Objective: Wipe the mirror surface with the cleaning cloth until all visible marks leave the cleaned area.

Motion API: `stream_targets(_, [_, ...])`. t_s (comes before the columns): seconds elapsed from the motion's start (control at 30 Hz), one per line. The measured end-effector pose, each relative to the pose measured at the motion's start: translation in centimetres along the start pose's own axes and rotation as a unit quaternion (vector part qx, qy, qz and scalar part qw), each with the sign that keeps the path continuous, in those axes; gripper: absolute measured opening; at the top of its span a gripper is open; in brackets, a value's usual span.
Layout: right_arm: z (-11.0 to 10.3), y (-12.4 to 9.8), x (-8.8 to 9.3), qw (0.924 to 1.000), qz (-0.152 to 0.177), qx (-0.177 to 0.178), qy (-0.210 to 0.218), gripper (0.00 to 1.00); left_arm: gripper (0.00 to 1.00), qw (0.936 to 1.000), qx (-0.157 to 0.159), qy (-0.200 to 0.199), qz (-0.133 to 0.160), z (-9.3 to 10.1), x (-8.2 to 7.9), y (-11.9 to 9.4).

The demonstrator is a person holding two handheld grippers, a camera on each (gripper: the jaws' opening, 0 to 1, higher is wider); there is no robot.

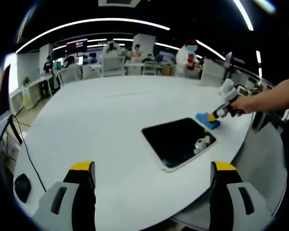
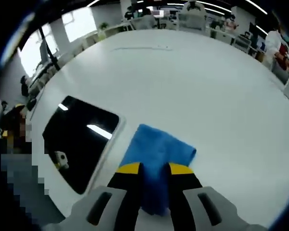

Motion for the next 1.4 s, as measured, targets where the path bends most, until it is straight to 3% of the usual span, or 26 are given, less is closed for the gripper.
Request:
stream_targets(0.1, [-0.3,-1.3,-0.8,0.9996,0.027,-0.006,-0.004,0.19,1.00,1.0000,0.006,0.006,0.003,0.2,-0.5,0.1])
stream_targets(0.27, [-0.8,-4.0,-1.8,0.9930,0.096,-0.053,-0.045,0.30,1.00,0.9998,0.008,0.008,0.016,0.1,-1.5,0.1])
stream_targets(0.4, [0.5,-5.5,0.5,0.9890,0.123,-0.069,-0.045,0.44,1.00,0.9996,0.004,0.008,0.025,0.0,-1.6,0.1])
stream_targets(0.57, [0.7,-8.2,4.2,0.9892,0.118,-0.049,-0.072,0.58,1.00,0.9995,0.006,-0.001,0.032,0.7,-0.9,0.3])
stream_targets(0.77, [0.1,-9.7,6.0,0.9867,0.135,-0.039,-0.082,0.71,1.00,0.9996,0.020,-0.004,0.020,1.7,0.1,0.7])
stream_targets(0.9, [-1.0,-9.9,6.5,0.9849,0.147,-0.032,-0.085,0.80,1.00,0.9994,0.023,-0.004,0.025,2.0,-0.5,0.5])
stream_targets(0.97, [-1.6,-10.1,6.4,0.9805,0.160,-0.022,-0.112,0.83,1.00,0.9993,0.023,-0.005,0.027,1.9,-0.5,0.5])
stream_targets(1.03, [-2.2,-10.1,6.7,0.9801,0.161,-0.027,-0.113,0.87,1.00,0.9994,0.024,-0.005,0.025,1.8,-0.3,0.5])
stream_targets(1.27, [-2.6,-10.4,7.2,0.9751,0.190,-0.014,-0.113,1.00,1.00,0.9994,0.018,-0.007,0.028,1.9,-0.3,0.2])
stream_targets(1.4, [-3.0,-10.6,7.3,0.9735,0.189,-0.018,-0.128,1.00,1.00,0.9993,0.019,-0.010,0.029,2.0,-0.1,0.1])
Point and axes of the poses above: the point that each gripper's makers call its tool centre point, and the gripper's own axes: y roughly forward along the fingers, z roughly to its right, x roughly out of its underside, the point moved 5 cm from there along -y, roughly backward along the fingers, and after that the axes turned 9 degrees about -x, right-handed, at the moved point
